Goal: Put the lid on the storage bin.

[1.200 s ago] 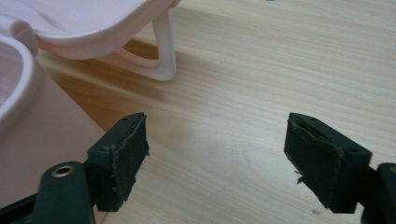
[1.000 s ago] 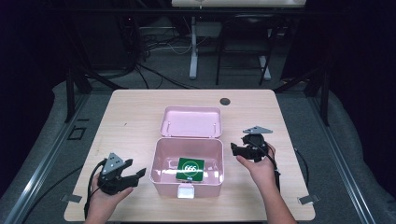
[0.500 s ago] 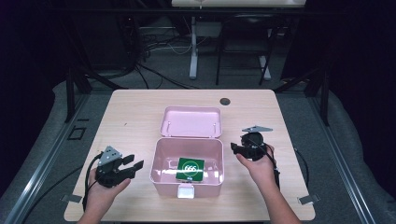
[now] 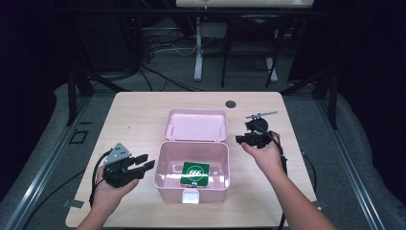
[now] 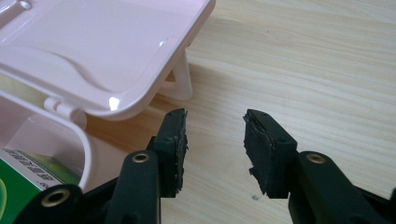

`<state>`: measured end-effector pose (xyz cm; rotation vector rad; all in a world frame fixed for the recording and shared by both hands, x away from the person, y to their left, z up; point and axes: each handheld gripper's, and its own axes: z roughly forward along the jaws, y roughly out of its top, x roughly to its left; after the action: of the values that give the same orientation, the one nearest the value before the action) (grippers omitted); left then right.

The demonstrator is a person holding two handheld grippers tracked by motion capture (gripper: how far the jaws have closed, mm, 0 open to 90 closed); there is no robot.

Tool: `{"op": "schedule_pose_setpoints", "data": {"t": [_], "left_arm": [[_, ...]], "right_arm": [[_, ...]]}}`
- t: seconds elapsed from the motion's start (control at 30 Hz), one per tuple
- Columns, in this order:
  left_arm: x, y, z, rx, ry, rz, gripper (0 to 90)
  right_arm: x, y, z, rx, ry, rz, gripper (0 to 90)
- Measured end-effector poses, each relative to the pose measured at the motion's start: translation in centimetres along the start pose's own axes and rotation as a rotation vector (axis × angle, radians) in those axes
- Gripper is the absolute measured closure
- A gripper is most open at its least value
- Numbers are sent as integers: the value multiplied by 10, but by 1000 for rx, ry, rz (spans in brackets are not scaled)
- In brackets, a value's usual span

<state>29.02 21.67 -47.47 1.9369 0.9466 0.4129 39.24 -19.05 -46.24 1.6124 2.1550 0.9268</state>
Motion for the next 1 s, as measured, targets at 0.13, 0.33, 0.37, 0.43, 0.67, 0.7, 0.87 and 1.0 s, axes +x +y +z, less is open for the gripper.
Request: {"op": "schedule_pose_setpoints", "data": {"t": [0.13, 0.33, 0.37, 0.43, 0.67, 0.7, 0.87, 1.0], "left_arm": [[-6, 0, -3, -9, -21, 7, 600], [-8, -1, -2, 16, -26, 9, 616], [-9, -1, -1, 24, -27, 11, 616], [-11, -1, 0, 30, -27, 12, 612], [-17, -2, 4, 46, -23, 27, 637], [-18, -2, 5, 48, -25, 35, 656], [-22, -3, 6, 48, -26, 53, 733], [-22, -3, 5, 36, -20, 54, 766]], "right_arm": [[-1, 17, -2, 31, -22, 15, 576], [5, 39, 1, 58, -43, 18, 569], [6, 40, 2, 58, -48, 11, 566], [9, 44, 5, 64, -52, 2, 558], [16, 61, 17, 71, -29, 31, 569], [16, 63, 19, 72, -32, 31, 569], [17, 74, 31, 89, -41, 76, 593], [17, 80, 43, 110, -65, 91, 643]]}}
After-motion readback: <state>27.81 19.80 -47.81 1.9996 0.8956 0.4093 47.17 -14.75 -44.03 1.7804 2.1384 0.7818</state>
